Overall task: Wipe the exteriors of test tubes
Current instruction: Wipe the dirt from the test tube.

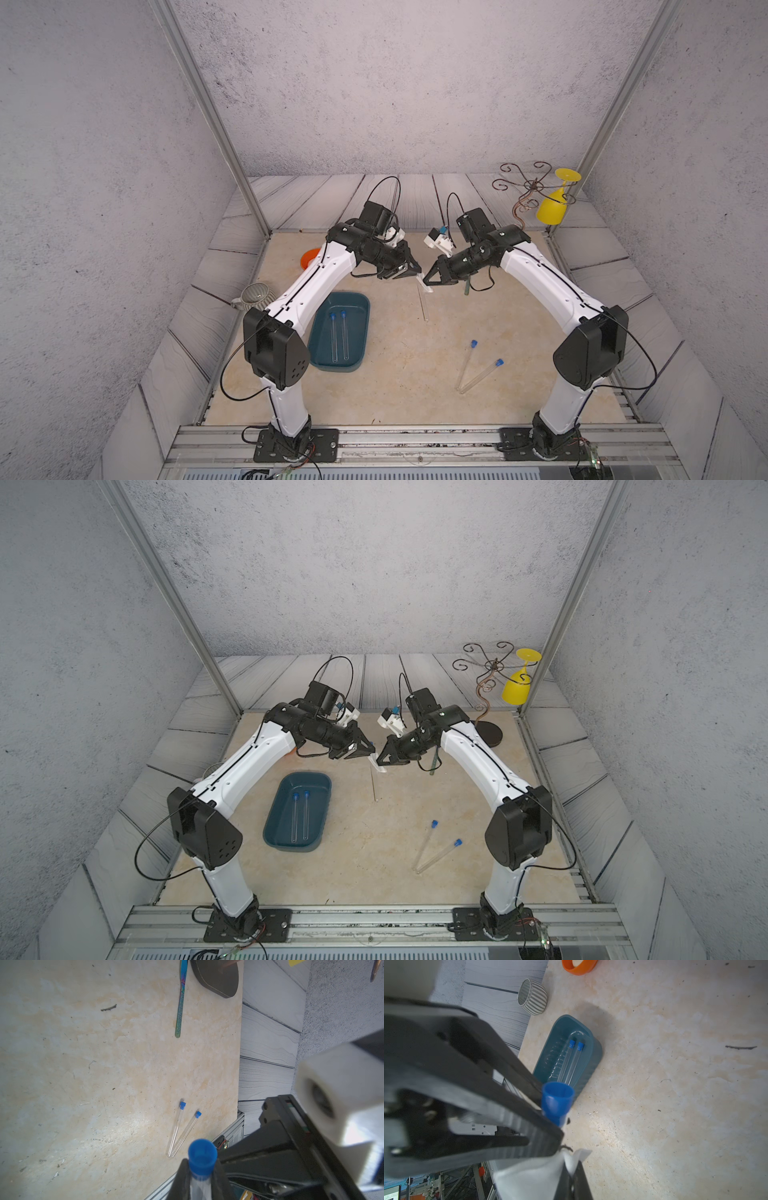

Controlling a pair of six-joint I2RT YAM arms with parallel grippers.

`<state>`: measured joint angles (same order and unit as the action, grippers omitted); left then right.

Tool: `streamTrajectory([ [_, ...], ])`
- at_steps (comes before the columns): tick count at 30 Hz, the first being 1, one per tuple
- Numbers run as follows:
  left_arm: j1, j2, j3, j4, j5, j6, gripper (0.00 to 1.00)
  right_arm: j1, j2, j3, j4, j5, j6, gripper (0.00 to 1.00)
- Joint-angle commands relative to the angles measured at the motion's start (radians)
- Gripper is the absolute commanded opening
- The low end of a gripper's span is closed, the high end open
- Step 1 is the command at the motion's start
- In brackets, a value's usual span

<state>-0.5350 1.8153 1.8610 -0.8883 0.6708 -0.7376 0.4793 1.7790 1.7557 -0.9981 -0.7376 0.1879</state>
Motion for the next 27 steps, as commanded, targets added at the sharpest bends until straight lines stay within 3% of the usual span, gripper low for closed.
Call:
streamTrajectory([
  [1,-0.006,-0.021,0.032,0.0,0.011,0.011,0.12,0.004,0.016,-0.026,0.002,0.016,-0.008,0.03],
  [7,-0.006,-0.016,0.038,-0.002,0.005,0.013,0.12,0.012,0.012,-0.03,0.023,-0.024,0.0,0.03],
  [27,-0.002,0.053,0.096,-0.006,-0.03,0.027,0.12,0.018,-0.223,-0.212,0.033,-0.107,0.03,0.04],
])
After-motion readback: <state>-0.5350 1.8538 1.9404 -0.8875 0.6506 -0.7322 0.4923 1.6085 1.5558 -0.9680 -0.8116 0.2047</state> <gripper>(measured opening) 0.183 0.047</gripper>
